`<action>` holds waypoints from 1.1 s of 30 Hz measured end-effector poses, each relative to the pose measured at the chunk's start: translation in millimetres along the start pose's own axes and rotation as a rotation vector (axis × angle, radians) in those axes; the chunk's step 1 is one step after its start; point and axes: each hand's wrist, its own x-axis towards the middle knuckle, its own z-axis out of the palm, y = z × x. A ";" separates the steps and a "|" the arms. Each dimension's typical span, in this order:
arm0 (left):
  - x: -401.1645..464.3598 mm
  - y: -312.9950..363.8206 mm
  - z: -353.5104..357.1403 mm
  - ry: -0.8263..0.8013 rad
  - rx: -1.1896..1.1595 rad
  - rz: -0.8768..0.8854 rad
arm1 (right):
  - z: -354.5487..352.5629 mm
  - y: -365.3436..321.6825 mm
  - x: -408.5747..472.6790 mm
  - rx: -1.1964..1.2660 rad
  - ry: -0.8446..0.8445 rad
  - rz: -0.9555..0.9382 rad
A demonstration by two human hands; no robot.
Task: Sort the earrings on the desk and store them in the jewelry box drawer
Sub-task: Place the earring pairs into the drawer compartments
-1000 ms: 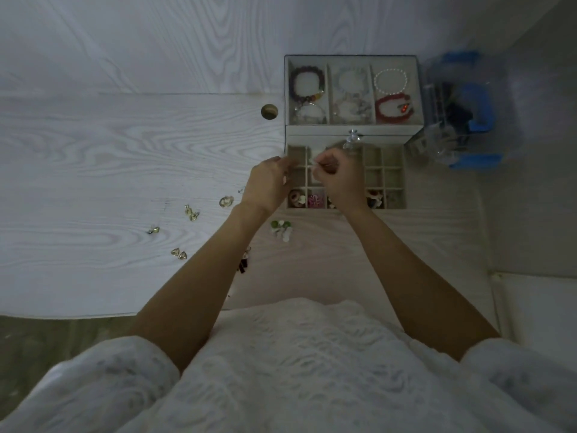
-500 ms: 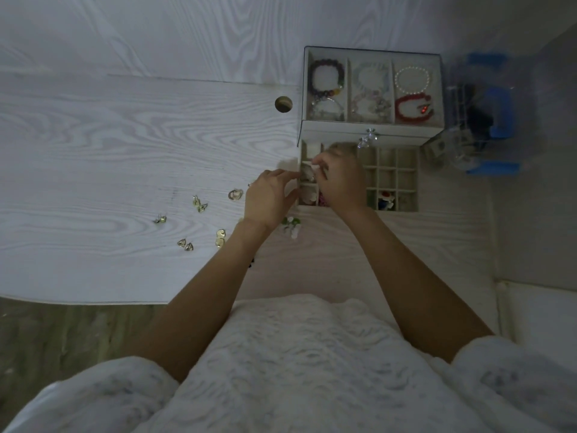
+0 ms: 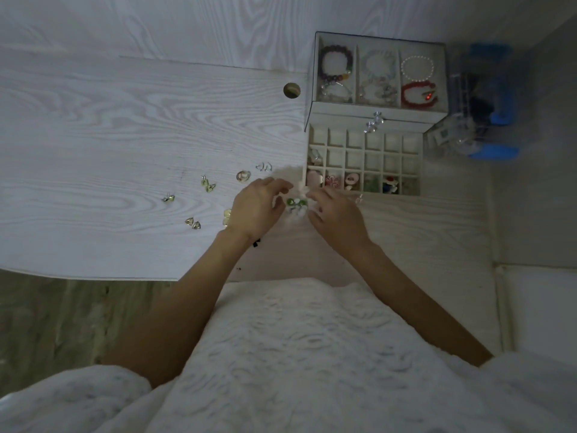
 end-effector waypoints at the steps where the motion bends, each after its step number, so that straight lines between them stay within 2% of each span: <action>1: -4.6 -0.7 4.2 -0.038 0.011 -0.003 | 7.1 -1.0 -2.2 0.001 -0.061 0.007; 4: -4.9 -0.1 15.2 -0.104 0.060 -0.007 | 21.0 -2.4 0.3 0.007 -0.129 0.064; 7: 4.2 1.1 21.7 -0.195 0.102 -0.027 | 26.8 -2.4 6.9 -0.001 -0.123 0.075; 12: 14.1 3.7 23.9 -0.235 0.136 -0.062 | 27.0 -0.6 5.6 0.038 -0.066 0.120; 21: 10.9 1.1 24.8 -0.211 0.103 -0.055 | 9.9 20.4 -10.3 0.050 -0.065 0.206; 27: 10.5 5.2 21.7 -0.182 0.152 -0.095 | -27.6 30.1 23.3 0.230 0.145 0.305; 30: 10.4 2.5 19.0 -0.149 0.070 -0.101 | -32.8 39.5 48.2 0.276 0.199 0.338; 33: 13.6 1.8 12.6 -0.055 -0.058 -0.093 | -26.6 44.7 62.3 0.252 0.170 0.344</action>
